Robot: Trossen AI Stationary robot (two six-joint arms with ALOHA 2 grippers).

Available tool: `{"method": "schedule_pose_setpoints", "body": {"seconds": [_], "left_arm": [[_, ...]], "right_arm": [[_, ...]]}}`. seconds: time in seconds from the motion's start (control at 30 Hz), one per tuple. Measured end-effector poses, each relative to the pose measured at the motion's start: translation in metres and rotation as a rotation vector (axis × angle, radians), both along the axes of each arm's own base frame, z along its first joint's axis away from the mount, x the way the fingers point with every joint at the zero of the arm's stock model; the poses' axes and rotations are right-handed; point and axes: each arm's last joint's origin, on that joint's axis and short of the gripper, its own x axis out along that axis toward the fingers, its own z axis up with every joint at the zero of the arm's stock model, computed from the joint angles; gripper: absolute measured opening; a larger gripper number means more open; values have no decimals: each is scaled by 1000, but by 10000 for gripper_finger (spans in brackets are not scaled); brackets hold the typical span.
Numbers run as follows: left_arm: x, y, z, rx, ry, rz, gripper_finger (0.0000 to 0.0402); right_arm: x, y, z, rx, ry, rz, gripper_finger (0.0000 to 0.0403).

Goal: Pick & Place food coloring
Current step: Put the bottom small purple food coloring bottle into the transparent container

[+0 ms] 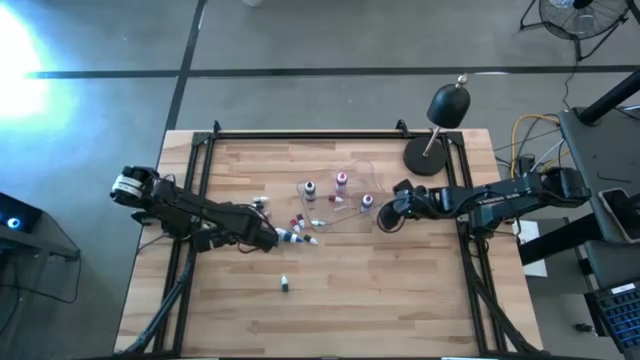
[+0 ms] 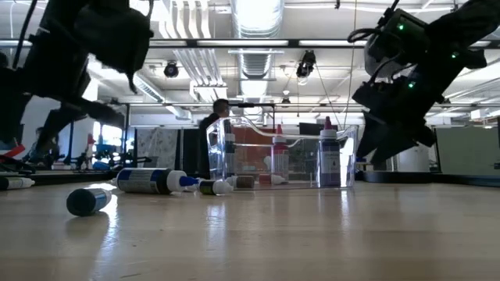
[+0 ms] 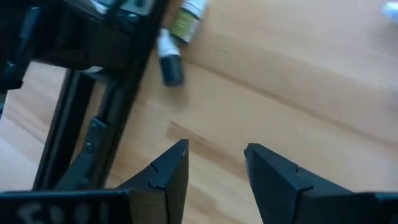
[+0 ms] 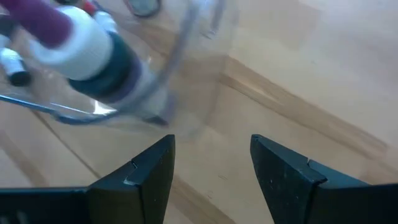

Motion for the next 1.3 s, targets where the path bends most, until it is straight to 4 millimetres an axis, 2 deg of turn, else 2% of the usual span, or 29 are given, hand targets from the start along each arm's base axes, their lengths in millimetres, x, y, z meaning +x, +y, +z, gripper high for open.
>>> {"method": "schedule_pose_setpoints", "body": {"seconds": [0.27,0.43,0.63,0.93,1.13,1.3], "left_arm": [[-26,4,-21,54,160,166,135],[-23,4,-28,40,92,179,135],[-26,4,-32,57,106,202,135],[-42,8,-45,97,162,218,135],[-47,10,-65,76,27,223,135],[-52,12,-67,89,43,222,135]], "right_arm": [[7,0,8,-6,-51,10,203],[7,0,9,-23,-39,40,203],[7,0,8,-27,-30,47,203],[0,-2,9,-84,17,3,203],[-10,-3,9,-135,97,-30,203],[-11,-3,8,-134,118,-28,203]]}}
